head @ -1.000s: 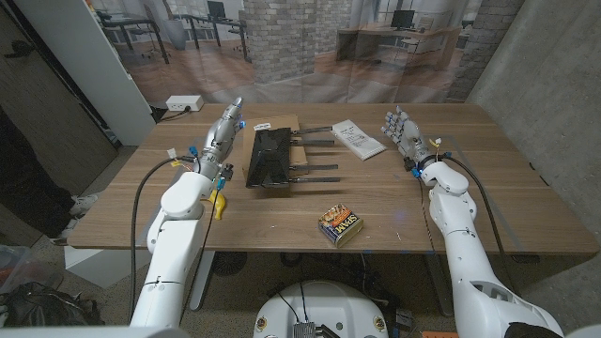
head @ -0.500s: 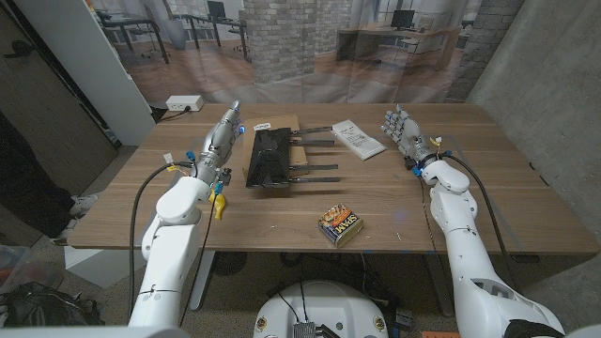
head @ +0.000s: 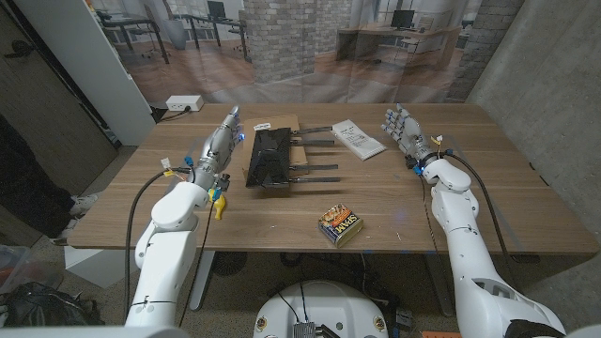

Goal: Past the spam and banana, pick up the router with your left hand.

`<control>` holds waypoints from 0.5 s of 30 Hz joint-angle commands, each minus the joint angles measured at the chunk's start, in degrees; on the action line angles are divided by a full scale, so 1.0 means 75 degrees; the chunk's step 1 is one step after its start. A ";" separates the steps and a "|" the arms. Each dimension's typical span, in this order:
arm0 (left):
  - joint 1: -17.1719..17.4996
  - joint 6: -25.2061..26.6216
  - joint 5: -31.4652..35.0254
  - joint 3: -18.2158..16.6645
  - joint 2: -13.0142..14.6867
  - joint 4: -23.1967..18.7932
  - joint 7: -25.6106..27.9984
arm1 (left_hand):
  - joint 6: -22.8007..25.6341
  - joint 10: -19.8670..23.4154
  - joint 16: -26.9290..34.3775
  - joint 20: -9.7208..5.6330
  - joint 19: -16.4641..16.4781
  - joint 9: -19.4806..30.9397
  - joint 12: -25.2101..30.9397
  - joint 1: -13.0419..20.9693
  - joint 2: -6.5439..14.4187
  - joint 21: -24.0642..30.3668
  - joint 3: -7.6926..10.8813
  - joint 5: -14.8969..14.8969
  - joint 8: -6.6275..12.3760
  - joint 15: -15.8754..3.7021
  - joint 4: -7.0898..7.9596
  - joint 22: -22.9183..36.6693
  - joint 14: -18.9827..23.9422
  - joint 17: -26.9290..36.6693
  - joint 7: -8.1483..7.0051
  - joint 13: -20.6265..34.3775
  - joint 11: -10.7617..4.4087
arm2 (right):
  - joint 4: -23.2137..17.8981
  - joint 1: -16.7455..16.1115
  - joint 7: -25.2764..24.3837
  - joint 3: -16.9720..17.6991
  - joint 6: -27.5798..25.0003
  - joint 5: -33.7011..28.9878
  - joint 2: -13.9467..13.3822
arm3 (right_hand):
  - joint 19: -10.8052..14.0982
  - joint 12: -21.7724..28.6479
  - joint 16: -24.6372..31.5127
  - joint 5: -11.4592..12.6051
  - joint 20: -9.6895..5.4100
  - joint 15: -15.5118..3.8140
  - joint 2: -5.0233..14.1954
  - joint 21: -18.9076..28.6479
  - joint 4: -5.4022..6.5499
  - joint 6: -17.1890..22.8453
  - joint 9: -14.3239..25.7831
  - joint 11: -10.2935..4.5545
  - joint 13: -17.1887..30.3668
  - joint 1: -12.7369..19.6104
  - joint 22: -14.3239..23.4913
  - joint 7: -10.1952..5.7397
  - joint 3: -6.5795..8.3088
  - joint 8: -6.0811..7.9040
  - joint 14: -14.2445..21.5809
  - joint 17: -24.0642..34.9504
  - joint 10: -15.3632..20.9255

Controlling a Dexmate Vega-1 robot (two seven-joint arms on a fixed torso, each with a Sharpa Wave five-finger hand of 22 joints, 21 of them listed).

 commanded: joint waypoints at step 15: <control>0.0629 0.0839 -0.0408 -0.0288 -0.0208 -0.0613 0.0022 | -0.1559 -0.0961 0.0029 0.0224 -0.0347 0.0045 0.0070 0.0071 -0.0068 -0.0031 -0.0049 0.0055 0.0038 0.0270 -0.0077 0.0048 -0.0857 0.0035 0.0365 0.0022 0.0300 | -0.0199 0.0022 0.0037 -0.0123 -0.0066 -0.0091 -0.0002 | 0.0066 0.0065 0.0053 0.0043 0.0004 0.0063 0.0003 0.0060 -0.0041 0.0010 0.0032 0.0060 0.0021 -0.0068 0.0016 0.0058 -0.0021 0.0065 0.0035 0.0024 -0.0009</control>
